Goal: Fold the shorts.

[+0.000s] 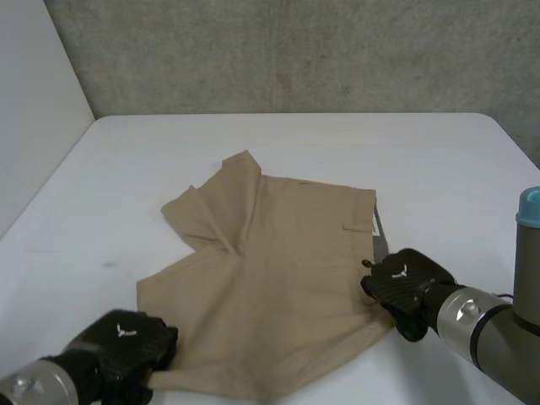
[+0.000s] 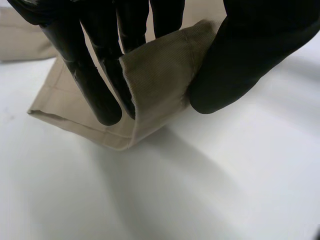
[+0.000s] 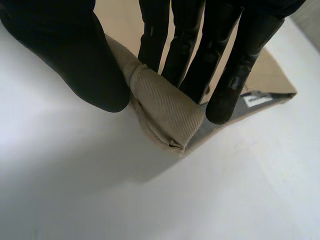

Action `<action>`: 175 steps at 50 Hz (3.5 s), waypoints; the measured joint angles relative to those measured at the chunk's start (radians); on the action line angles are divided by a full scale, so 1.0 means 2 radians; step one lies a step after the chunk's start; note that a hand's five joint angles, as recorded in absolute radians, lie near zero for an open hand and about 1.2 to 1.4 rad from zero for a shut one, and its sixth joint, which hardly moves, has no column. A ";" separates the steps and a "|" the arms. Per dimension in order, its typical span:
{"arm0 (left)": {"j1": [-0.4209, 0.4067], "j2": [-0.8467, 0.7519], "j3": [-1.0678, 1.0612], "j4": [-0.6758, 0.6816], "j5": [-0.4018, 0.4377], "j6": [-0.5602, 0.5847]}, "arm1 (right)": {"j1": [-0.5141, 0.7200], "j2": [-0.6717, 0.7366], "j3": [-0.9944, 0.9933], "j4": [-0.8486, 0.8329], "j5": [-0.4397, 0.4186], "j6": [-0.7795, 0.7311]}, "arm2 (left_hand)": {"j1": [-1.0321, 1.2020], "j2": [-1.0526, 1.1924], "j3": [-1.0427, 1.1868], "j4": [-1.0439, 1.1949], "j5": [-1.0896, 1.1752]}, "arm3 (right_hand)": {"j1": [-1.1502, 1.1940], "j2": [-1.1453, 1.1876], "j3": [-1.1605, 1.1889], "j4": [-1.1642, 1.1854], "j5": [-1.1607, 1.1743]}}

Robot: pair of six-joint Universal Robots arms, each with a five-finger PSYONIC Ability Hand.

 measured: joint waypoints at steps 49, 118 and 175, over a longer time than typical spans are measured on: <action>0.011 -0.523 0.566 0.171 0.023 0.105 | -0.011 0.029 0.021 -0.058 0.002 -0.016 | -0.135 -0.192 -0.189 -0.191 -0.171 | 0.000 0.000 0.000 0.000 0.000; -0.055 -0.176 0.151 0.065 -0.082 -0.184 | -0.011 0.088 -0.083 -0.058 0.002 0.108 | -0.391 -0.434 -0.428 -0.434 -0.413 | 0.000 0.000 0.000 0.000 0.000; -0.014 -0.084 0.227 -0.023 -0.019 0.055 | -0.119 -0.051 -0.023 0.104 -0.097 -0.107 | 0.008 0.000 0.001 0.000 0.003 | 0.000 0.000 0.000 0.000 0.000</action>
